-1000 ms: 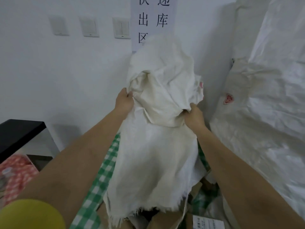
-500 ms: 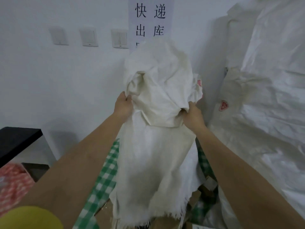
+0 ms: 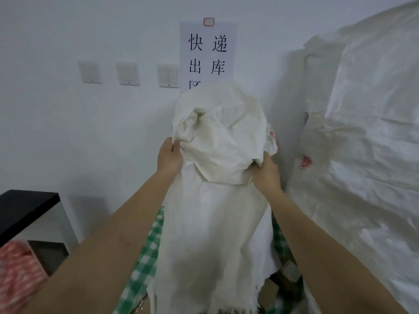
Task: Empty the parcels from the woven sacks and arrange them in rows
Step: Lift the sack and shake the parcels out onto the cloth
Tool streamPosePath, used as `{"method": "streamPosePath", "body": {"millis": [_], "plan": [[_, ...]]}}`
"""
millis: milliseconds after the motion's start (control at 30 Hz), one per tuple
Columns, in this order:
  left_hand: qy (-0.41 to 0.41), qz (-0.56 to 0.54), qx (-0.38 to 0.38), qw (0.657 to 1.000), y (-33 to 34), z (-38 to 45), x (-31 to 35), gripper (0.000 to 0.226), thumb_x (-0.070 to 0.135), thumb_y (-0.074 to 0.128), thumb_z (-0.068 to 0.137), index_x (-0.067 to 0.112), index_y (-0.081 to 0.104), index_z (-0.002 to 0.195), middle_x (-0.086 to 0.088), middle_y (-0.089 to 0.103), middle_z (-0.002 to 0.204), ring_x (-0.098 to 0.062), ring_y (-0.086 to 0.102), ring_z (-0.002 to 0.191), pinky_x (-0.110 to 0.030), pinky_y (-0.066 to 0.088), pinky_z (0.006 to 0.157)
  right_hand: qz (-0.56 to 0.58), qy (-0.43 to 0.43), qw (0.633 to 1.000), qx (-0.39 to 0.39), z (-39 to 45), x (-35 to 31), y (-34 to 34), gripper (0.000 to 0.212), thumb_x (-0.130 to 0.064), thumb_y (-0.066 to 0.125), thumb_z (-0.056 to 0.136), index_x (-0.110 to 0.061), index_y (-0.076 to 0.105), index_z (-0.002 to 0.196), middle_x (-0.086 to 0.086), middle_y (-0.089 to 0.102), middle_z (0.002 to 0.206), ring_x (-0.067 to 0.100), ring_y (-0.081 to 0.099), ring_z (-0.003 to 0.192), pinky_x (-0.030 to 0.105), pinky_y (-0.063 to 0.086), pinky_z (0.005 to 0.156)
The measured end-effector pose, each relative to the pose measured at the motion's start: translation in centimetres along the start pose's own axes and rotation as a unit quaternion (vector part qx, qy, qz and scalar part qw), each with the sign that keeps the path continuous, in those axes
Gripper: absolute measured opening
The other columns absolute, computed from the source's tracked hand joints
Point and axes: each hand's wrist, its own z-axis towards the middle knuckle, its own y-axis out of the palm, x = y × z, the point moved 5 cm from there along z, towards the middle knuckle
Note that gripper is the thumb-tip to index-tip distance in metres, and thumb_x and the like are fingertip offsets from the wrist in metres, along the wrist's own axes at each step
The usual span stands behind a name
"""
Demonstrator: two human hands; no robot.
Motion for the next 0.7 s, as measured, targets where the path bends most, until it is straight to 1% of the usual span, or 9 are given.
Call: {"method": "streamPosePath", "body": {"millis": [67,133,200,267,367,467,533,600,700], "plan": [[-0.012,0.025,-0.012,1.0,-0.1,-0.1,-0.2,0.031,0.023,0.036,0.103,0.005,0.051,0.122,-0.011,0.057,0.117,-0.027,0.054,0.108,-0.039,0.045,0.093,-0.05,0.012,0.998,-0.033,0.1,0.2,0.2,0.013,-0.015,0.044,0.096,-0.003,0.047,0.097,0.017,0.059,0.097,0.033,0.056,0.084,0.04,0.046,0.071],[0.001,0.018,-0.006,1.0,-0.3,0.0,0.1,0.03,0.022,0.036,0.103,0.005,0.051,0.122,-0.007,0.055,0.112,-0.023,0.053,0.103,-0.033,0.042,0.086,-0.011,-0.016,1.0,0.006,0.2,-0.3,-0.4,0.008,-0.011,0.043,0.095,-0.004,0.047,0.094,0.015,0.059,0.093,0.031,0.055,0.08,0.038,0.042,0.066],[0.01,0.008,0.004,1.0,-0.8,0.0,0.4,0.029,0.022,0.036,0.103,0.006,0.051,0.121,-0.007,0.054,0.11,-0.021,0.052,0.1,-0.031,0.039,0.084,0.049,-0.035,0.997,0.038,-0.2,-0.6,-0.8,0.013,-0.012,0.045,0.096,-0.001,0.05,0.101,0.014,0.061,0.095,0.032,0.057,0.082,0.041,0.047,0.07],[-0.004,0.01,0.009,1.0,-1.3,0.0,-0.3,0.03,0.022,0.036,0.103,0.005,0.05,0.122,-0.012,0.056,0.116,-0.025,0.053,0.105,-0.032,0.041,0.086,0.02,-0.016,1.0,-0.01,-0.2,0.0,0.0,0.019,-0.016,0.048,0.095,0.0,0.053,0.104,0.015,0.062,0.098,0.033,0.059,0.088,0.042,0.049,0.075],[-0.032,0.028,-0.008,0.999,-1.6,-0.2,-0.9,0.03,0.019,0.035,0.103,0.003,0.05,0.123,-0.016,0.055,0.122,-0.026,0.053,0.107,-0.031,0.039,0.085,-0.055,0.024,0.991,-0.123,-0.5,1.3,1.3,0.025,-0.021,0.055,0.09,-0.009,0.061,0.111,0.01,0.066,0.107,0.026,0.06,0.095,0.035,0.048,0.08],[-0.068,0.056,-0.025,0.996,-1.9,-0.4,-1.7,0.033,0.015,0.033,0.101,0.002,0.047,0.128,-0.011,0.053,0.121,-0.027,0.051,0.107,-0.032,0.037,0.084,-0.041,0.027,0.979,-0.199,-1.8,1.7,1.6,0.033,-0.025,0.062,0.088,-0.013,0.062,0.119,0.005,0.065,0.112,0.022,0.059,0.099,0.032,0.048,0.087],[-0.09,0.08,-0.033,0.992,-2.4,-0.5,-2.5,0.036,0.011,0.035,0.097,0.0,0.046,0.129,-0.013,0.053,0.122,-0.03,0.051,0.107,-0.032,0.037,0.083,-0.033,0.031,0.969,-0.244,-2.8,2.2,1.8,0.036,-0.029,0.066,0.085,-0.015,0.064,0.119,0.001,0.065,0.113,0.02,0.061,0.103,0.034,0.049,0.094],[-0.108,0.087,-0.034,0.99,-2.9,-0.5,-2.9,0.036,0.008,0.039,0.092,-0.001,0.048,0.126,-0.019,0.054,0.124,-0.033,0.053,0.108,-0.033,0.039,0.082,-0.034,0.025,0.969,-0.245,-3.4,2.5,1.6,0.033,-0.031,0.068,0.083,-0.018,0.067,0.113,-0.001,0.068,0.11,0.018,0.062,0.101,0.037,0.05,0.095],[-0.124,0.079,-0.044,0.988,-3.0,-0.8,-3.1,0.038,0.011,0.04,0.093,0.001,0.045,0.129,-0.018,0.052,0.125,-0.033,0.052,0.11,-0.034,0.039,0.083,0.036,0.027,0.977,-0.21,-3.8,3.1,1.2,0.027,-0.033,0.071,0.079,-0.02,0.07,0.103,0.001,0.071,0.103,0.018,0.066,0.096,0.04,0.052,0.093]]}}
